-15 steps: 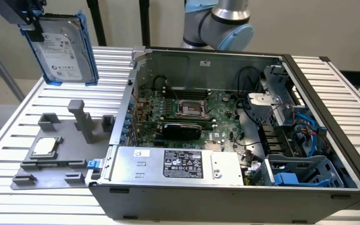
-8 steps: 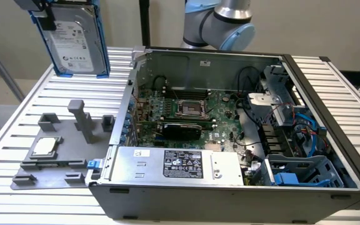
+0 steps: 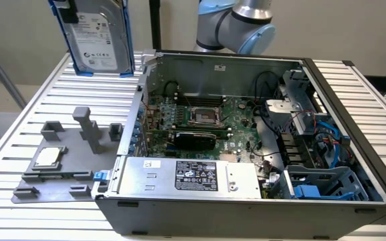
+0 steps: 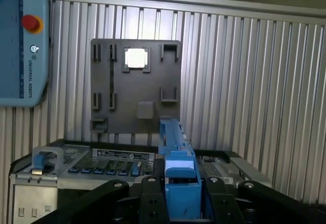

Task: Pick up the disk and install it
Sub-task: 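Pick up the disk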

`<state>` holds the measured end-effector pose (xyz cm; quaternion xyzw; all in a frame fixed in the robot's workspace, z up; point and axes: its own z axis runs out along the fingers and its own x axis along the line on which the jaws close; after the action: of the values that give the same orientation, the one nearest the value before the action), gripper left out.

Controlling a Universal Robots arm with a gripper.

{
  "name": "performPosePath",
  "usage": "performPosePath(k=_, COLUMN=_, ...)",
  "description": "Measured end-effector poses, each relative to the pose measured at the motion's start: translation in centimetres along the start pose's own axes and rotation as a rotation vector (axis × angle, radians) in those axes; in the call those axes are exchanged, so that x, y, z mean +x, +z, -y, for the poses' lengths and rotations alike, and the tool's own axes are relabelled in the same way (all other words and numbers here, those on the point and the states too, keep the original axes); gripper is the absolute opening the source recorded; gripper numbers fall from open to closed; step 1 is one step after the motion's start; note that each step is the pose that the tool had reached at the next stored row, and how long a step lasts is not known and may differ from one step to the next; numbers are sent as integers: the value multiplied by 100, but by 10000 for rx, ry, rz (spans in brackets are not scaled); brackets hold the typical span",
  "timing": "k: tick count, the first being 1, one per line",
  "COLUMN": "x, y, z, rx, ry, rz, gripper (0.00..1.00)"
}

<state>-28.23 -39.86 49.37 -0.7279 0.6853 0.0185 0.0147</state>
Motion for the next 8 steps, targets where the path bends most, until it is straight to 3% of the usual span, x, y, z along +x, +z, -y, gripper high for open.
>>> performPosePath(k=4, x=53, y=-23, z=177, rx=4, ry=-1, rz=70, gripper=33)
performPosePath(k=8, x=130, y=-29, z=353, rx=4, ry=0, rz=91, gripper=33)
